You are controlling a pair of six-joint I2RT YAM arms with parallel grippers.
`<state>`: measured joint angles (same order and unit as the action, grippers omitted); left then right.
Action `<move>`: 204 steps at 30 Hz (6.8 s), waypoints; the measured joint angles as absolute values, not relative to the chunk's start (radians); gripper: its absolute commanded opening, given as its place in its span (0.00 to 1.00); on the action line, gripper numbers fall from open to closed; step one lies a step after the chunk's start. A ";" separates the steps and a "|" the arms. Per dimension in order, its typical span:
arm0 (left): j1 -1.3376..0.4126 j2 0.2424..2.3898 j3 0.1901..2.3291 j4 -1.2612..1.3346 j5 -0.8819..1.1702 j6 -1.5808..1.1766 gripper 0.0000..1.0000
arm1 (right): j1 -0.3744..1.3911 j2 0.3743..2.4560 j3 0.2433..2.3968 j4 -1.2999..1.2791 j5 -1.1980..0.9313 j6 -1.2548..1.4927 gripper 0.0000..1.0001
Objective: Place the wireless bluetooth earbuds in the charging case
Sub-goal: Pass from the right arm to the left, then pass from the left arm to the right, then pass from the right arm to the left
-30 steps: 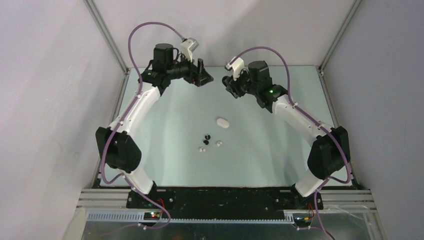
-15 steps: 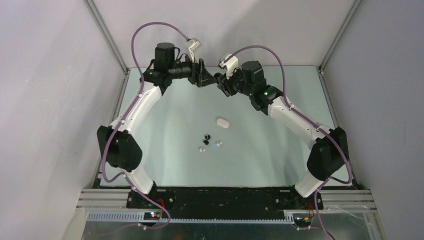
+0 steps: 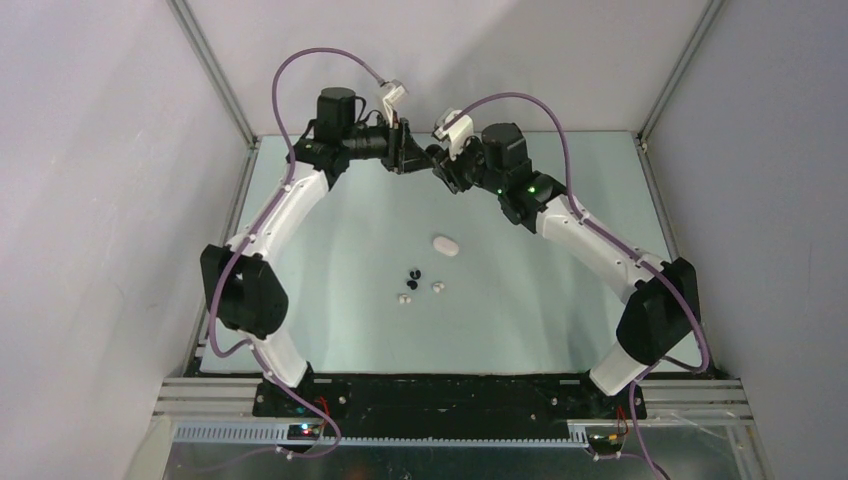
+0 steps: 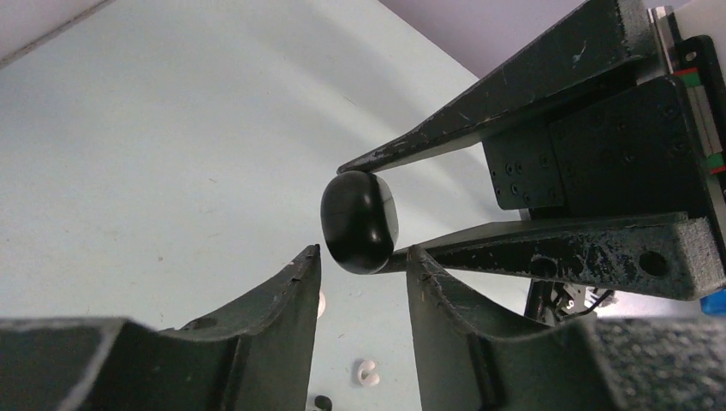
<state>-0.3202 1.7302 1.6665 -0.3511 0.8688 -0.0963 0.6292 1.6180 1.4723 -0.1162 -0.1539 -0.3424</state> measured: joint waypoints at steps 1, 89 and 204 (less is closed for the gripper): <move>-0.320 1.731 1.666 -0.349 0.872 -0.098 0.45 | 0.629 1.616 1.472 -0.116 -0.150 -0.345 0.11; -0.406 1.270 1.269 -0.302 0.910 0.651 0.00 | 0.539 1.546 1.607 -0.469 -0.930 -0.567 0.65; -0.356 1.388 1.291 -0.424 0.974 0.471 0.00 | 0.640 1.648 1.681 -0.672 -0.632 -0.607 0.52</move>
<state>-0.3565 1.3880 1.2915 -0.4240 0.9737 0.4706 0.6399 1.6482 1.6806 -0.6720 -0.6319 -0.6075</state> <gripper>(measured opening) 0.330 0.382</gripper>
